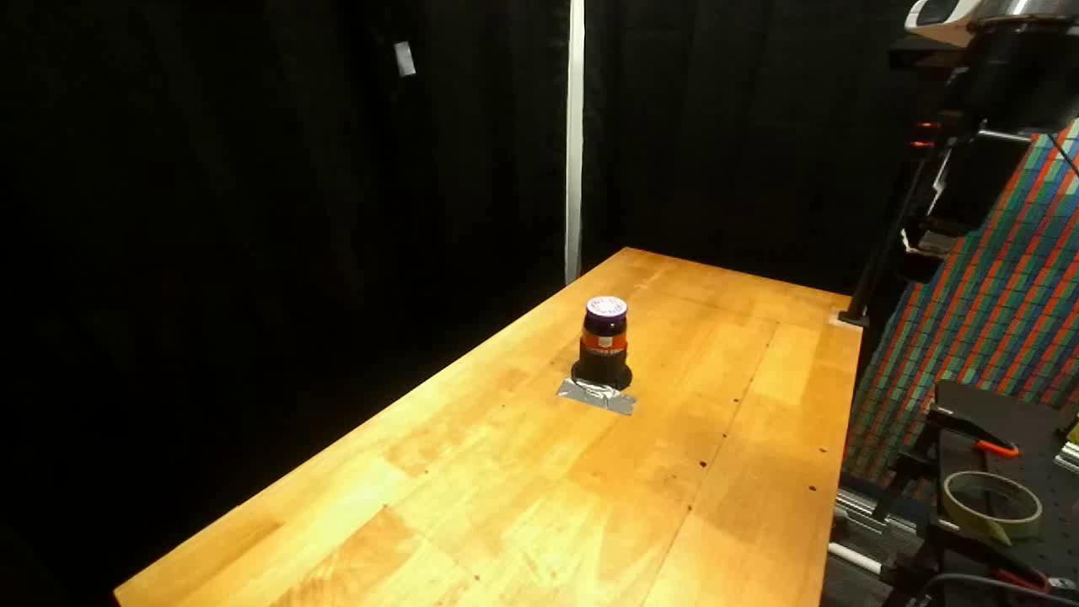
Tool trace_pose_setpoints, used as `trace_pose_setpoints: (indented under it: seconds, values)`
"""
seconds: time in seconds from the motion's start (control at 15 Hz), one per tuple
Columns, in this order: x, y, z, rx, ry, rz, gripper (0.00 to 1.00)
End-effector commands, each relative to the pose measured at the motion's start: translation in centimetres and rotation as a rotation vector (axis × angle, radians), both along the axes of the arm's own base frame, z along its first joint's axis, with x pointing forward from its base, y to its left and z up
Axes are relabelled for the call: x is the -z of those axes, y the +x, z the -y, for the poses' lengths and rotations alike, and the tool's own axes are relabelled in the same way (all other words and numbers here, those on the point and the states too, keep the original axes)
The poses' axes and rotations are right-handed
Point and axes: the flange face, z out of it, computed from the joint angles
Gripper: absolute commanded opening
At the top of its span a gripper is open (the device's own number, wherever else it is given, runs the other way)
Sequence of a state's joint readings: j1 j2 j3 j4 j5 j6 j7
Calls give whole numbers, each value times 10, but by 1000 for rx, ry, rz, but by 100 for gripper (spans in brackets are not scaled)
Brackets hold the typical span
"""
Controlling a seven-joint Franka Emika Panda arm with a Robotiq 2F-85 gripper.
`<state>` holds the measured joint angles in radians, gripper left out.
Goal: Wrap the band on the brown cup
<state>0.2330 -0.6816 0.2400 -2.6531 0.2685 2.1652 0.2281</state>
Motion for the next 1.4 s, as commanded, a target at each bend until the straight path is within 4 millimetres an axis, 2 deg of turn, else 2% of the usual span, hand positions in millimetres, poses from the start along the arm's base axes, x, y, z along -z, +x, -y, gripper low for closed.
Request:
trace_pose_setpoints:
  seconds: [0.0,0.8,1.0,1.33]
  values:
    - [-2,0,0,0,1,2,100]
    - [-4,0,0,-1,2,6,100]
    - [1,40,-8,3,-63,21,100]
    - [10,136,6,24,-185,76,100]
